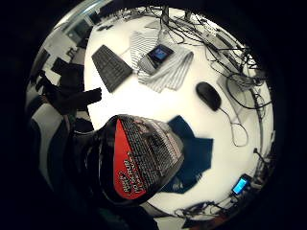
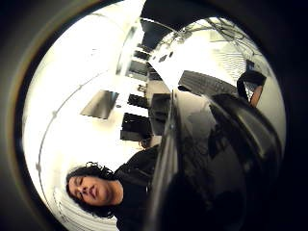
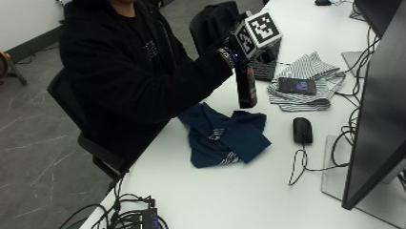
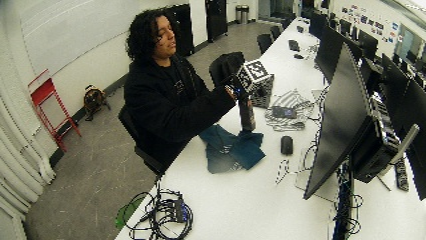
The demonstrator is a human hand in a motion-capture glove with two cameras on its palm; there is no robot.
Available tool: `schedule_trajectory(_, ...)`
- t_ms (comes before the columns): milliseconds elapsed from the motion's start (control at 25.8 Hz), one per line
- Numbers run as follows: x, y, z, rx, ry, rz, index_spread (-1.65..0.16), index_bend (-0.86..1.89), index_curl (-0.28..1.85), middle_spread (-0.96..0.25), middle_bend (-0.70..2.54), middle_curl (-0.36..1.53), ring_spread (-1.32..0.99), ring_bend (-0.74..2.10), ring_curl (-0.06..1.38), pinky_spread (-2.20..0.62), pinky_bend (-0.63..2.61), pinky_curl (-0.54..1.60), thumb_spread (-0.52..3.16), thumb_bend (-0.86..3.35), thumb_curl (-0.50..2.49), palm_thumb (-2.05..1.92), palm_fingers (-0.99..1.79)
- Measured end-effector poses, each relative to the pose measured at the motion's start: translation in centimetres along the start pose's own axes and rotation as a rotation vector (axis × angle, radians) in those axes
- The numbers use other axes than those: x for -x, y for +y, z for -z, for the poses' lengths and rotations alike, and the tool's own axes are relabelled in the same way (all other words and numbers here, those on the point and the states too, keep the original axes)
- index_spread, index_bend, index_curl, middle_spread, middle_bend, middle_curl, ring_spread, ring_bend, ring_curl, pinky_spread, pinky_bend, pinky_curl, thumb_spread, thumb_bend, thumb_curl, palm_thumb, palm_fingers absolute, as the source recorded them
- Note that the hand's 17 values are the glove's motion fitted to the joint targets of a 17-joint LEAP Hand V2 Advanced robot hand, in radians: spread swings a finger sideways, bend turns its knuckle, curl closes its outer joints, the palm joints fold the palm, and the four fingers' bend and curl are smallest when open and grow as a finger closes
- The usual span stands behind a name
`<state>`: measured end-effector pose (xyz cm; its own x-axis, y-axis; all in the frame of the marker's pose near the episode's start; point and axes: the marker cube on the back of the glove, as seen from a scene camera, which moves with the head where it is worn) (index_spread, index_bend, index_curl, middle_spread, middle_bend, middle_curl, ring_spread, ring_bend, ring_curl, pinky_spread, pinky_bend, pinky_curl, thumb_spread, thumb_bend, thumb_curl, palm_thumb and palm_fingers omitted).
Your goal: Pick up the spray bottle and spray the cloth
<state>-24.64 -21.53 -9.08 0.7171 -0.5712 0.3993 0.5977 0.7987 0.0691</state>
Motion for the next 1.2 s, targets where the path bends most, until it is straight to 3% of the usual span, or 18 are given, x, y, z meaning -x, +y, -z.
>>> schedule_trajectory(427,-3.3,-3.9,-4.4,-0.25,-0.39,-0.079,-0.27,0.34,0.61,-0.2,0.67,0.55,-0.21,0.67,0.47,-0.3,0.44,0.39,0.42,-0.03,0.84,0.91,1.37)
schedule_trajectory(775,-4.5,-5.0,-4.7,-0.378,-0.409,-0.129,-0.27,0.34,0.61,-0.2,0.67,0.55,-0.22,0.67,0.47,-0.31,0.45,0.4,0.43,-0.02,0.85,0.93,1.38)
schedule_trajectory(1202,-4.7,-5.2,-4.9,-0.388,-0.41,-0.134,-0.28,0.32,0.61,-0.21,0.69,0.56,-0.23,0.69,0.48,-0.32,0.46,0.4,0.43,-0.03,0.85,0.94,1.39)
